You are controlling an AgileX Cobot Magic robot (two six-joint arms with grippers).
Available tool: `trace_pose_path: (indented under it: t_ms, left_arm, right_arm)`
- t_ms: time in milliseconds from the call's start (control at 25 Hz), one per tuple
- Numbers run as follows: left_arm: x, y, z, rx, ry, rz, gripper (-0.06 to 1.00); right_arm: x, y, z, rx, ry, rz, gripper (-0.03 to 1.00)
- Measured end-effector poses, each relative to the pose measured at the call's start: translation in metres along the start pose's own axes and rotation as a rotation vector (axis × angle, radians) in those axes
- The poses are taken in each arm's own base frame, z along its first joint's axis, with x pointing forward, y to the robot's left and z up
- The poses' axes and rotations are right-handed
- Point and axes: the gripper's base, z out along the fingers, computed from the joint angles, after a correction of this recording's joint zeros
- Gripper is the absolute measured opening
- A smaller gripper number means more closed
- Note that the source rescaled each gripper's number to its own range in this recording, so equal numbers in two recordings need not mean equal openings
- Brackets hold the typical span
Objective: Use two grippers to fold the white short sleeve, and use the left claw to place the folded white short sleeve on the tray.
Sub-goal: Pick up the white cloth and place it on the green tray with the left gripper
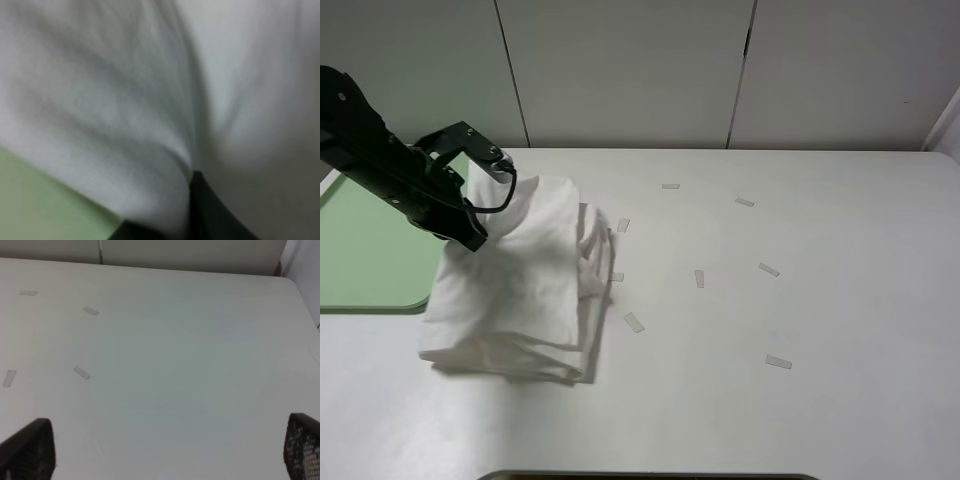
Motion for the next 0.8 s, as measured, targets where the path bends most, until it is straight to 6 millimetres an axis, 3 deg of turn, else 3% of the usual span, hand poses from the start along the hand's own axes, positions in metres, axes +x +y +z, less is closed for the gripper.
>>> trace_pose_path:
  t_ms: [240, 440, 800]
  left_arm:
    - [0.011, 0.050, -0.016, -0.163, 0.007, 0.007, 0.04]
    - [0.014, 0.070, -0.023, -0.232, -0.024, -0.038, 0.04]
    - [0.038, 0.110, -0.038, -0.370, -0.041, -0.095, 0.04]
  right_arm:
    - [0.000, 0.000, 0.000, 0.000, 0.000, 0.000, 1.00]
    - [0.000, 0.000, 0.000, 0.000, 0.000, 0.000, 1.00]
    - [0.000, 0.000, 0.000, 0.000, 0.000, 0.000, 1.00]
